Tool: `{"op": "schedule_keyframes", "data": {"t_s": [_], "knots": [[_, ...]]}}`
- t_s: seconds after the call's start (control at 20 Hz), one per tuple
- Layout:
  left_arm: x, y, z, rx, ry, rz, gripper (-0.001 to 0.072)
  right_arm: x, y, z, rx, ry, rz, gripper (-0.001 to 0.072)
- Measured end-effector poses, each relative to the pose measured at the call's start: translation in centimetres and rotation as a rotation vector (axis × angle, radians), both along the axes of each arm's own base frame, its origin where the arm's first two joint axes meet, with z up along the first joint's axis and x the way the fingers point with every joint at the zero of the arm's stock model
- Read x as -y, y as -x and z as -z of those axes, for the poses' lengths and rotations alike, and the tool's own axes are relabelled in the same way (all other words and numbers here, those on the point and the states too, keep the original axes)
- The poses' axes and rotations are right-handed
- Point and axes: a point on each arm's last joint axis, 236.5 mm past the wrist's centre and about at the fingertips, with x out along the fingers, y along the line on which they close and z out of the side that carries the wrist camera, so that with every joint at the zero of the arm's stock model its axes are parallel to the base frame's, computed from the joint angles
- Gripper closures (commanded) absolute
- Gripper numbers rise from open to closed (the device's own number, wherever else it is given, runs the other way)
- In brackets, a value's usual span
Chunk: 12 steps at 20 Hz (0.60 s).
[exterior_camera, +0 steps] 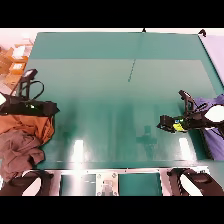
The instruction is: Fold the shirts.
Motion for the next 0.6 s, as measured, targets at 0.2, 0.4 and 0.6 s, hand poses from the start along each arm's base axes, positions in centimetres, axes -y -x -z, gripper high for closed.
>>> {"op": "schedule_keyframes", "data": {"t_s": [0.2,0.4,0.6], "knots": [[-8.5,-3.2,-0.2,0.094,-0.273,-0.169,-0.0013,0.0,0.0,0.0,0.001,0.002,0.0,0.0399],[-16.5,-2.8,3.8,-0.053,-0.41,-0.313,-0.0013,0.1,-0.2,0.0,0.009,0.004,0.003,0.0399],[-19.8,-0.6,9.4,-0.274,-0.439,-0.34,-0.0013,0.1,-0.3,0.0,0.012,0.004,0.004,0.0399]]}}
